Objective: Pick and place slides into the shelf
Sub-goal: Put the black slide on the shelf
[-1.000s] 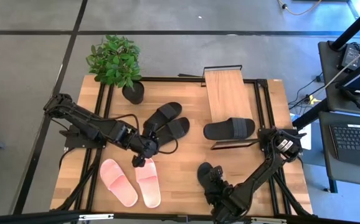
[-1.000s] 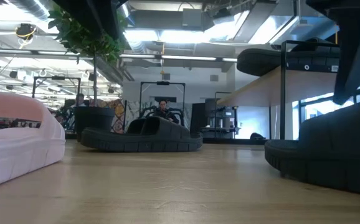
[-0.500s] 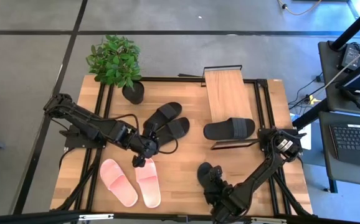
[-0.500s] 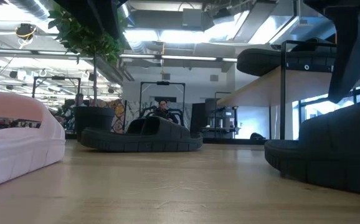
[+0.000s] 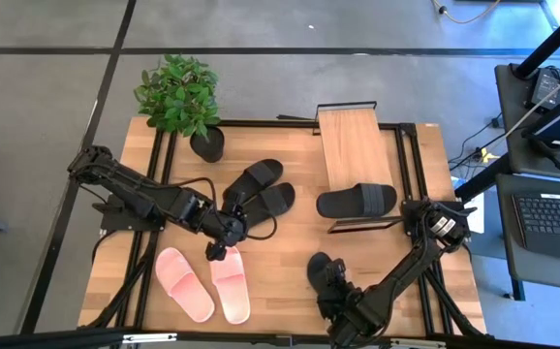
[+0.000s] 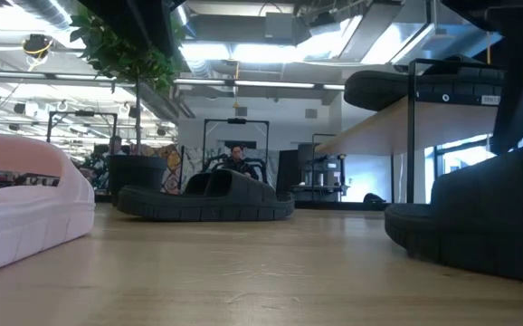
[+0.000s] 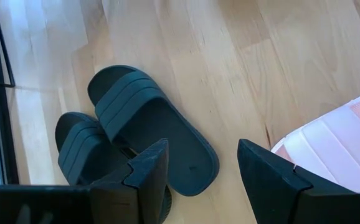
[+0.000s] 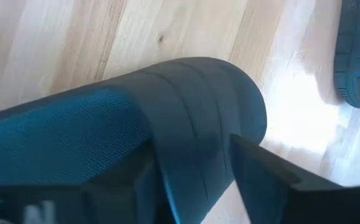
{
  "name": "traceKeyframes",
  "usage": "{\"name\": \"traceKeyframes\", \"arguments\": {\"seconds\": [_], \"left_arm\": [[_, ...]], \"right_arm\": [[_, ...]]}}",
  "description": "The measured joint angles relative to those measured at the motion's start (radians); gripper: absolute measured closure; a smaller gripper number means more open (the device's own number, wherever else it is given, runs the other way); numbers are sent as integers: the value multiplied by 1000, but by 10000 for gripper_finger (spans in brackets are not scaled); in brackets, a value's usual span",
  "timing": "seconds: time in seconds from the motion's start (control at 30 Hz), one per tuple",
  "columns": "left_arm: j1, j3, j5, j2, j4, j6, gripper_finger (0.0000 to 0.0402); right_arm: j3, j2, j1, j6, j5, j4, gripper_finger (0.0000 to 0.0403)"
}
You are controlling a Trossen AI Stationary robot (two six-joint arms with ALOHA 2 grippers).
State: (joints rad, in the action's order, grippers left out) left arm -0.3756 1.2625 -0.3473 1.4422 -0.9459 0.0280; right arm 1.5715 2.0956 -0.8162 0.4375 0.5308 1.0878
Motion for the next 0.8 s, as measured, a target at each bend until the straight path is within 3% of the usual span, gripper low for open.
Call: {"name": "traceKeyframes", "arguments": {"seconds": [0.33, 0.43, 0.53, 0.7, 0.8], "left_arm": [[0, 0, 0, 0, 0, -10, 217], [0, 0, 13, 0, 2, -67, 217], [-4, 0, 103, 0, 11, -86, 217], [-52, 0, 147, 0, 62, -48, 218], [-97, 23, 148, 0, 104, 16, 222]], "right_arm": [[5, 0, 0, -2, 10, 13, 384], [43, 0, 4, 16, -6, 66, 388], [124, 0, 21, 96, -17, 185, 384], [348, 0, 63, 186, -13, 443, 390], [525, 0, 102, 230, -22, 485, 391]]}}
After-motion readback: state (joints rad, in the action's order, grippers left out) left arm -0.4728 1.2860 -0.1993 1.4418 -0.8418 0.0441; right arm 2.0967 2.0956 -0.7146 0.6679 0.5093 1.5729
